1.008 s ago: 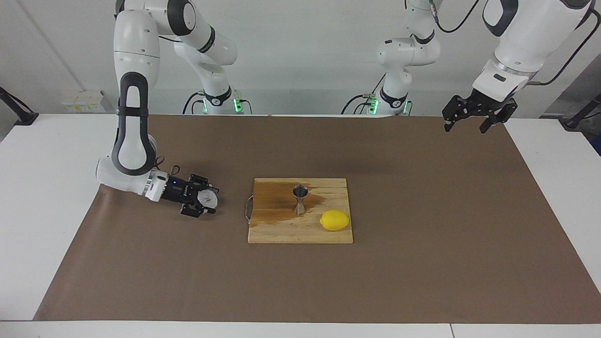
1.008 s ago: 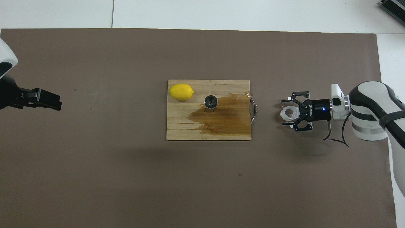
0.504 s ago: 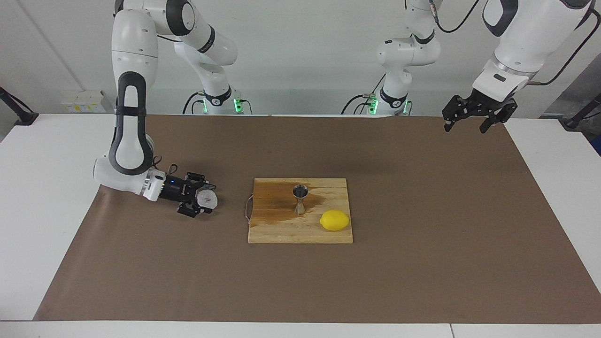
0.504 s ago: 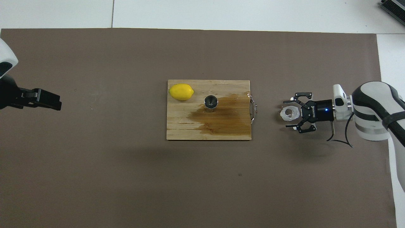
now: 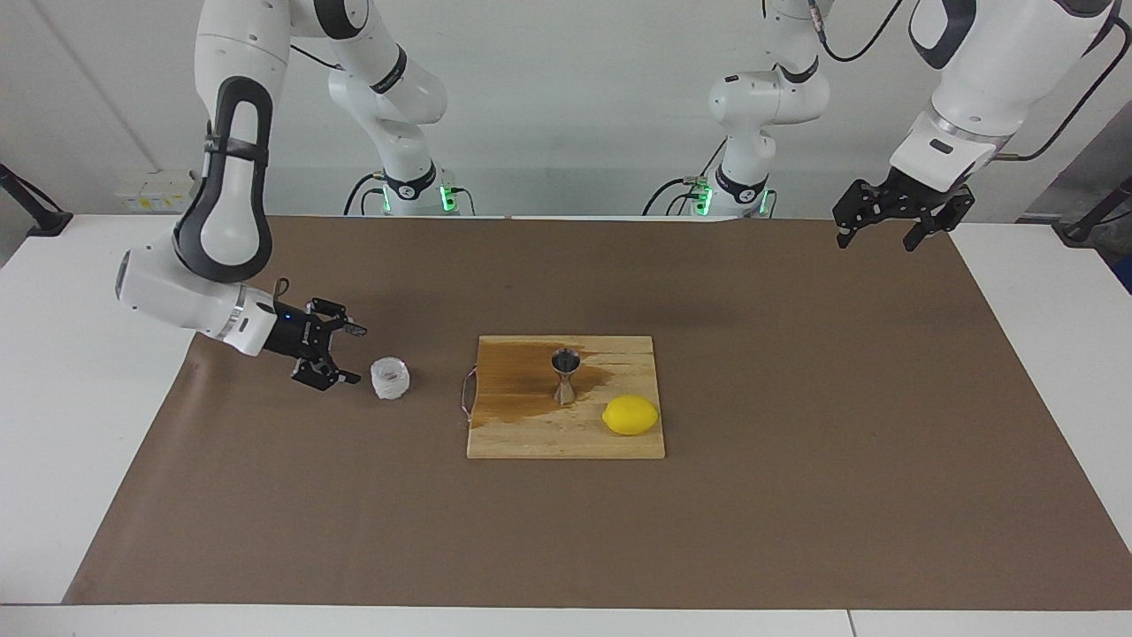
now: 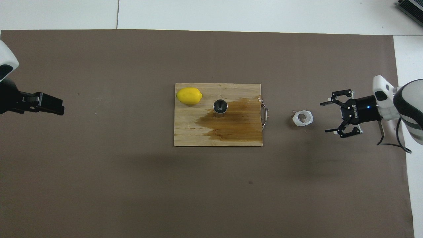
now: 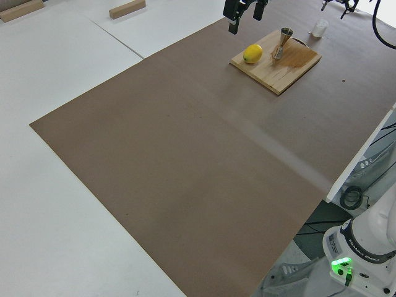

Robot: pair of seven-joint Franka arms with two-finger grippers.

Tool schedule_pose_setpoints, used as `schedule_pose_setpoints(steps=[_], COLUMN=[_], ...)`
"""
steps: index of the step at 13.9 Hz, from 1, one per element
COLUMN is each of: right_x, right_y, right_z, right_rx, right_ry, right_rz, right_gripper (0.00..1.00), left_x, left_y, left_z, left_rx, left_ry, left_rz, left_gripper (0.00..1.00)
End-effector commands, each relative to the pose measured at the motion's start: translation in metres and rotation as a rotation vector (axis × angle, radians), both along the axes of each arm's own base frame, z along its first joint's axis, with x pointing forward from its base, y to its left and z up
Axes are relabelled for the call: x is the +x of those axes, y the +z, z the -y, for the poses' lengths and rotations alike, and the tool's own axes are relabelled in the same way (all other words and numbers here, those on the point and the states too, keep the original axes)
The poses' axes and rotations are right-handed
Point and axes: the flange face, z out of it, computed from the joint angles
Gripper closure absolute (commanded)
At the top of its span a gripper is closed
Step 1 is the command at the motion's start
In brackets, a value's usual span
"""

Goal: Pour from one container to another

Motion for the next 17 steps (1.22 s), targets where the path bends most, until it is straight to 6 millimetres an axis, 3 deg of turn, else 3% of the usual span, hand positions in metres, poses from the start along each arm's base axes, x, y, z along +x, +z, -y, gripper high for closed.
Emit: schedule_pose_setpoints(steps=[1,2,5,8,12,17], right_x=[-0.009,-0.004,0.009,0.007,-0.002,-0.013], right_y=[0.041,0.052,0.086,0.103,0.126,0.163], right_z=[-0.001,-0.006,-0.049,-0.08,-0.097,-0.096], right_rx=[-0.133,-0.182,-0.377,-0.489,-0.625,-0.656], right_ry=[-0.094,-0.147,-0.335,-0.526,-0.786,-1.183], right_rz=[-0.082,-0.117,-0.205,-0.271,-0.34,-0.513], right_gripper=[0.0,0.0,0.0,0.0,0.0,0.0], left_x=[-0.001,-0.001,-0.002,-0.001,-0.001,-0.002], left_y=[-0.001,-0.001,0.0,-0.001,-0.001,0.0], left_z=[-0.002,-0.002,-0.002,-0.002,-0.002,-0.002], left_rx=[0.012,0.012,0.012,0.012,0.012,0.012], left_ry=[-0.003,-0.003,-0.004,-0.003,-0.003,-0.003], left_rz=[-0.012,-0.012,-0.011,-0.012,-0.012,-0.011], left_gripper=[0.0,0.0,0.0,0.0,0.0,0.0])
